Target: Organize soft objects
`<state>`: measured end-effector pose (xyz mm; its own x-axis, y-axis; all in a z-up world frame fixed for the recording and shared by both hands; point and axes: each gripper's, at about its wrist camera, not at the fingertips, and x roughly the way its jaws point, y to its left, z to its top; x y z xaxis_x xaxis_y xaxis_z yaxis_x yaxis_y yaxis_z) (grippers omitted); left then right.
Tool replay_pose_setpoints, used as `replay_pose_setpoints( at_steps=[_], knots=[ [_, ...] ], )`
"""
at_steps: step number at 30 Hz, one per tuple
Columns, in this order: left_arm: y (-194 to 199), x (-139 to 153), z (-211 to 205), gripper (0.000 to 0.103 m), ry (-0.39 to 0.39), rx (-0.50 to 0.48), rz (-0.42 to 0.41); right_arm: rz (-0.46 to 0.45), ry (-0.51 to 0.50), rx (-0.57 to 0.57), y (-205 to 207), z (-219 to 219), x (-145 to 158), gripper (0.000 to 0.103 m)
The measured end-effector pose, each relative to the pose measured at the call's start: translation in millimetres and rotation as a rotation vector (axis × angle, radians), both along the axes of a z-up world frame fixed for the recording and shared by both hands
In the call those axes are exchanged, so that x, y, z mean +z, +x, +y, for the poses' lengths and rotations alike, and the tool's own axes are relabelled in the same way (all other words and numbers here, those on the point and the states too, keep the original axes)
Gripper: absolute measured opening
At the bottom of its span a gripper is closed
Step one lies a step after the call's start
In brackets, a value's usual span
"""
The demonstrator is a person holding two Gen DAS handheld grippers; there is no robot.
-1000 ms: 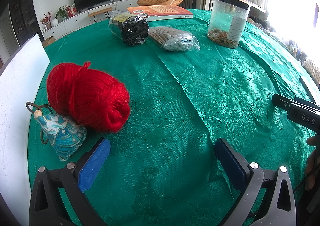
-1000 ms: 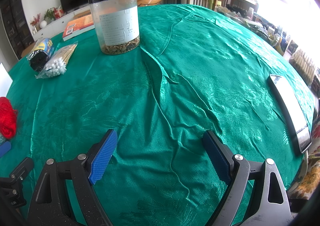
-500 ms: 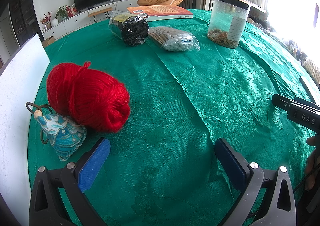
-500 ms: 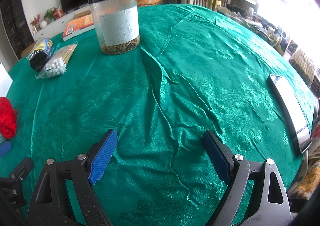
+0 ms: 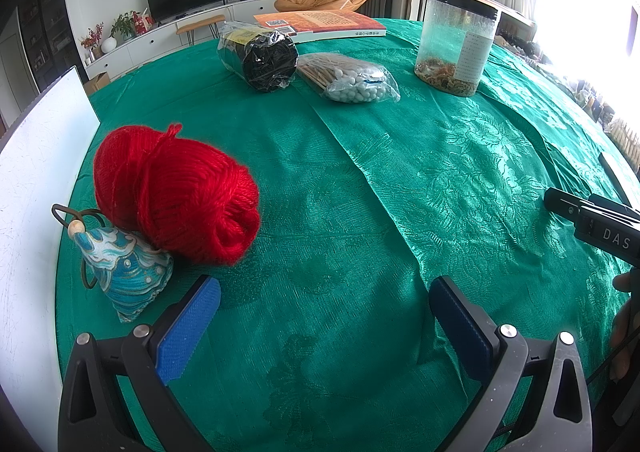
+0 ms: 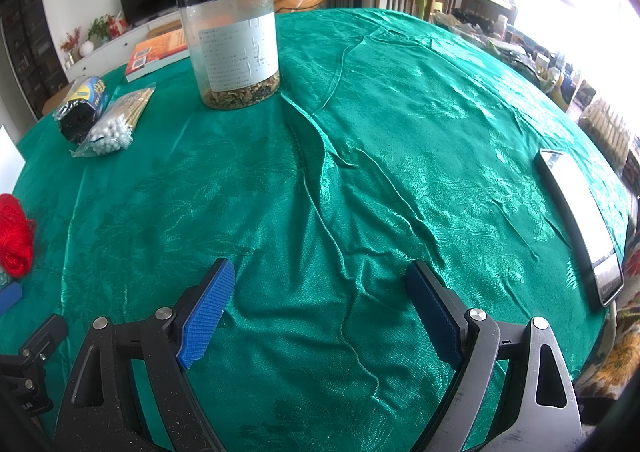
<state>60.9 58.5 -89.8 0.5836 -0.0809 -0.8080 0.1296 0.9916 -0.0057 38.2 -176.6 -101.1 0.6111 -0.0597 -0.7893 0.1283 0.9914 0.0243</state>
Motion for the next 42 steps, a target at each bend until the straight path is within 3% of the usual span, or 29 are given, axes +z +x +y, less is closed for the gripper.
replay_pose_setpoints(
  at_steps=[27, 31, 36, 42],
  knots=[
    [0.0, -0.1, 0.0, 0.103, -0.001, 0.000, 0.000, -0.002, 0.017, 0.011, 0.2, 0.0, 1.2, 0.089],
    [-0.1, 0.0, 0.0, 0.103, 0.000, 0.000, 0.000, -0.087, 0.131, 0.162, 8.4, 19.8, 19.6, 0.089],
    [-0.1, 0.2, 0.4, 0.103, -0.002, 0.000, 0.000, -0.120, 0.117, 0.402, 64.1, 85.5, 47.2, 0.089],
    [1.4, 0.5, -1.4, 0.103, -0.001, 0.004, -0.001, -0.044, 0.007, 0.525, 130.8, 153.4, 40.1, 0.088]
  ],
)
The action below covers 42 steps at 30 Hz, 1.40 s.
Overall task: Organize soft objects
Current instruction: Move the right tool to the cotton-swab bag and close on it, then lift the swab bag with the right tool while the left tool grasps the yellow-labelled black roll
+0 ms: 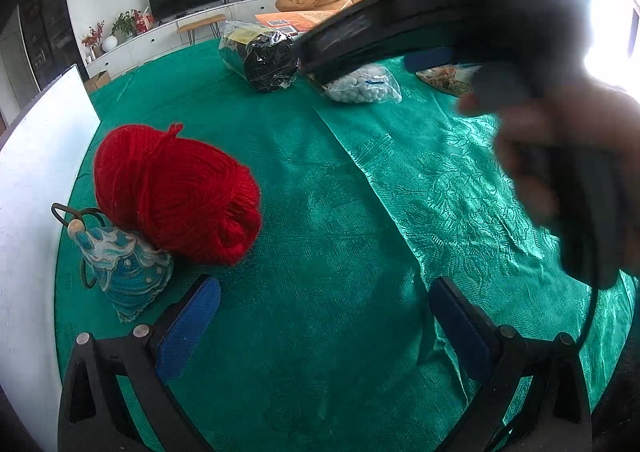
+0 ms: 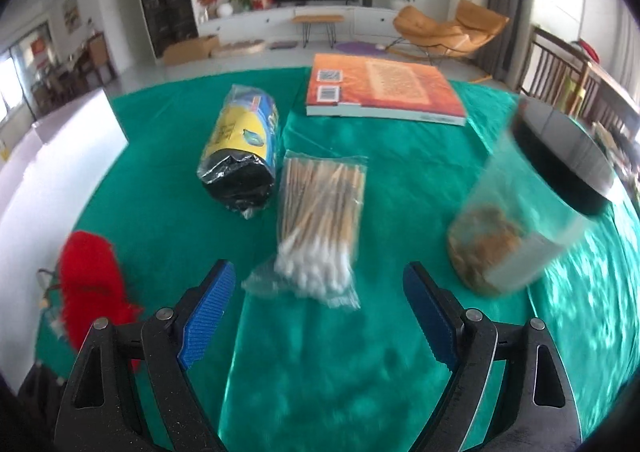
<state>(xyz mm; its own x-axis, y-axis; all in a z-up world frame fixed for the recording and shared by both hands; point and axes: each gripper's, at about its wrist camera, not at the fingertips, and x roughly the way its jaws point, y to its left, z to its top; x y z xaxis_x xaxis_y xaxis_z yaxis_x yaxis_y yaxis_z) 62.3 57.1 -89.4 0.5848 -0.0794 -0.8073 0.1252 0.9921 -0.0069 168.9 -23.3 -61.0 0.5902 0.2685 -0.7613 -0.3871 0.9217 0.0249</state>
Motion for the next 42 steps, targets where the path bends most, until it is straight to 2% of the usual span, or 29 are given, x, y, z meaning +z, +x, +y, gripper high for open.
replay_pose_setpoints(
  at_steps=[4, 5, 6, 7, 8, 13, 17, 21, 23, 25, 30, 33, 36, 39, 40, 41, 42],
  knots=[
    [0.1, 0.2, -0.2, 0.103, 0.000, 0.000, 0.000, 0.094, -0.054, 0.022, 24.2, 24.4, -26.4, 0.088],
    [0.1, 0.0, -0.2, 0.103, 0.000, 0.000, 0.000, 0.104, -0.059, 0.023, 27.5, 26.2, -30.7, 0.087],
    [0.0, 0.0, -0.3, 0.103, 0.000, 0.000, 0.000, 0.078, -0.040, 0.025, 28.1, 25.7, -29.2, 0.085],
    [0.2, 0.0, -1.0, 0.103, 0.000, 0.000, 0.000, 0.079, -0.024, 0.029, 29.5, 25.6, -29.3, 0.081],
    [0.1, 0.1, -0.6, 0.103, 0.000, 0.000, 0.000, 0.074, -0.021, 0.022, 30.0, 24.3, -28.7, 0.061],
    [0.0, 0.1, -0.4, 0.103, 0.000, 0.000, 0.000, 0.083, 0.001, 0.024, 7.4, 6.3, -25.7, 0.048],
    [0.1, 0.1, -0.4, 0.103, 0.000, 0.000, 0.000, 0.077, 0.005, -0.006, -42.8, -27.7, -21.8, 0.048],
    [1.3, 0.2, -2.9, 0.103, 0.003, 0.010, 0.001, 0.082, 0.035, -0.156, -93.9, -87.7, -23.4, 0.048],
    [2.8, 0.0, -4.7, 0.103, 0.004, 0.025, 0.000, 0.058, 0.030, -0.248, -106.4, -115.3, -24.8, 0.048],
    [4.2, -0.2, -6.8, 0.103, 0.006, 0.036, -0.001, 0.030, 0.023, -0.318, -104.9, -135.9, -27.4, 0.048],
    [6.6, -1.6, -6.3, 0.103, 0.004, 0.035, -0.001, -0.074, 0.079, -0.478, -65.0, -185.8, -28.0, 0.048],
    [7.4, -1.7, -5.9, 0.103, 0.003, 0.035, -0.002, -0.059, 0.149, -0.533, -44.7, -203.8, -30.5, 0.048],
    [7.4, -1.7, -5.9, 0.103, 0.003, 0.035, -0.002, 0.000, 0.161, -0.547, -35.4, -210.4, -36.6, 0.048],
    [7.4, -1.6, -5.9, 0.103, 0.003, 0.035, -0.002, 0.004, 0.113, -0.522, -31.7, -204.2, -36.6, 0.065],
    [7.5, -1.6, -5.9, 0.103, 0.003, 0.035, -0.002, 0.008, 0.093, -0.509, -30.5, -200.8, -37.4, 0.075],
    [7.4, -1.6, -6.0, 0.103, 0.004, 0.035, -0.002, 0.013, 0.062, -0.495, -32.9, -196.3, -37.8, 0.079],
    [7.4, -1.6, -5.9, 0.103, 0.003, 0.035, -0.002, 0.019, 0.009, -0.490, -29.9, -189.2, -39.6, 0.079]
  ],
)
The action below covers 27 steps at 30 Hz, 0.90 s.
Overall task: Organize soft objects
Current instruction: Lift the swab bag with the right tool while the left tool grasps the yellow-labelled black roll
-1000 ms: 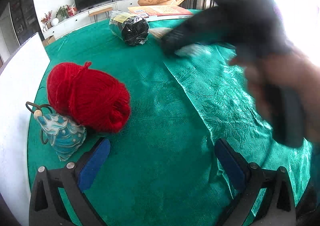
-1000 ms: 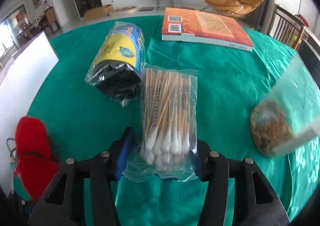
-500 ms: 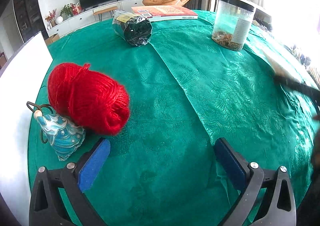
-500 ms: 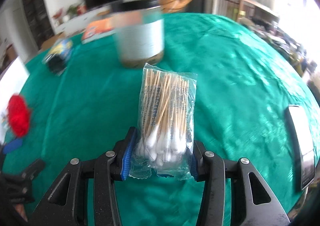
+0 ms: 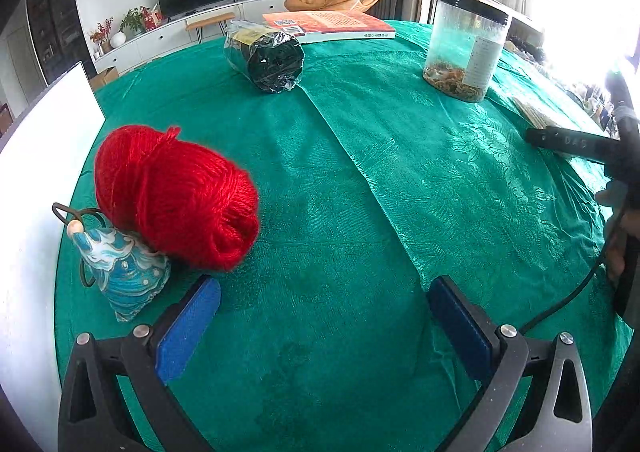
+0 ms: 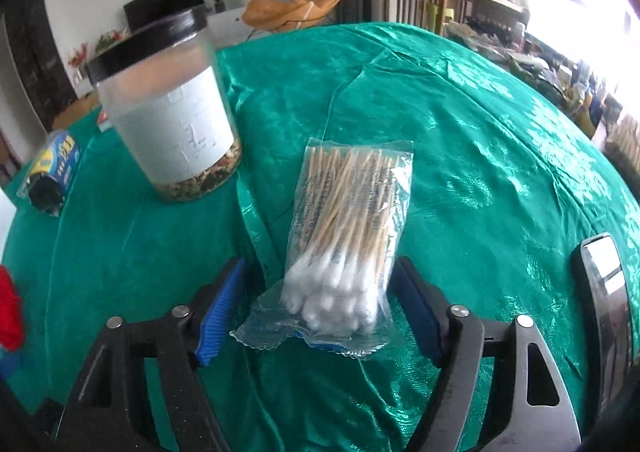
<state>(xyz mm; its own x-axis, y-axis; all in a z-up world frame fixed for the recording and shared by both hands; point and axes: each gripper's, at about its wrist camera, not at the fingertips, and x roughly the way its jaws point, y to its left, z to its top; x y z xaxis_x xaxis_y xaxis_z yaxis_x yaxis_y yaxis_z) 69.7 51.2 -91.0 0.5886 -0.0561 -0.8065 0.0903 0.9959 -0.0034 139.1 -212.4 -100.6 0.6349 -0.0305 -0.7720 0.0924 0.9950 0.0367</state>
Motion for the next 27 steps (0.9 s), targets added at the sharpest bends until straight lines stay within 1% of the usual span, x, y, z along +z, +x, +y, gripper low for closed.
replay_pose_setpoints(
  at_steps=[2, 5, 8, 12, 13, 14, 15, 16, 18, 20, 22, 23, 24, 25, 27],
  knots=[
    [0.3, -0.1, -0.3, 0.103, 0.000, 0.000, 0.000, 0.005, -0.043, -0.004, -0.7, 2.5, -0.6, 0.083],
    [0.1, 0.0, -0.1, 0.103, 0.000, 0.000, 0.000, 0.005, 0.001, -0.017, -0.9, -7.1, -1.8, 0.084],
    [0.0, 0.1, 0.0, 0.103, 0.000, 0.000, 0.000, 0.010, -0.014, -0.019, -4.5, -2.0, -1.4, 0.085],
    [0.1, 0.3, -0.4, 0.103, 0.003, 0.000, 0.003, 0.010, -0.009, -0.018, -4.6, -2.0, -0.8, 0.085],
    [1.0, 1.1, -0.1, 0.103, 0.004, 0.001, 0.024, 0.009, -0.009, -0.018, -4.6, -1.9, -0.8, 0.085],
    [3.8, 4.4, -1.6, 0.102, -0.004, -0.005, 0.076, 0.009, -0.009, -0.018, -4.5, -1.9, -0.8, 0.085],
    [4.5, 11.2, -1.7, 0.101, -0.028, -0.013, 0.092, 0.009, -0.008, -0.018, -4.5, -2.2, -0.9, 0.085],
    [4.6, 23.2, -1.1, 0.101, -0.062, -0.018, 0.076, 0.009, -0.007, -0.018, -4.4, -2.1, -0.8, 0.085],
    [9.1, 58.1, 1.8, 0.102, -0.119, -0.008, 0.002, 0.009, -0.007, -0.018, -5.8, -1.0, -0.2, 0.086],
    [26.9, 94.0, 6.4, 0.102, -0.142, 0.018, -0.065, 0.009, -0.005, -0.018, -5.6, -1.2, -0.2, 0.086],
    [55.6, 116.6, 13.5, 0.103, -0.132, 0.072, -0.099, 0.009, -0.001, -0.016, -5.5, -1.3, -0.3, 0.087],
    [80.2, 122.3, 19.5, 0.103, -0.116, 0.109, -0.088, 0.008, 0.002, -0.015, -5.6, -1.3, -0.3, 0.087],
    [101.5, 121.4, 24.4, 0.103, -0.104, 0.139, -0.062, 0.007, 0.005, -0.014, -5.7, -1.6, -0.1, 0.087],
    [128.5, 115.9, 31.5, 0.103, -0.096, 0.174, -0.020, 0.006, 0.007, -0.014, -5.9, -1.8, 0.1, 0.087],
    [167.7, 100.5, 46.5, 0.103, -0.094, 0.222, 0.053, 0.009, 0.007, -0.006, -7.2, -1.4, 0.9, 0.087]
  ],
)
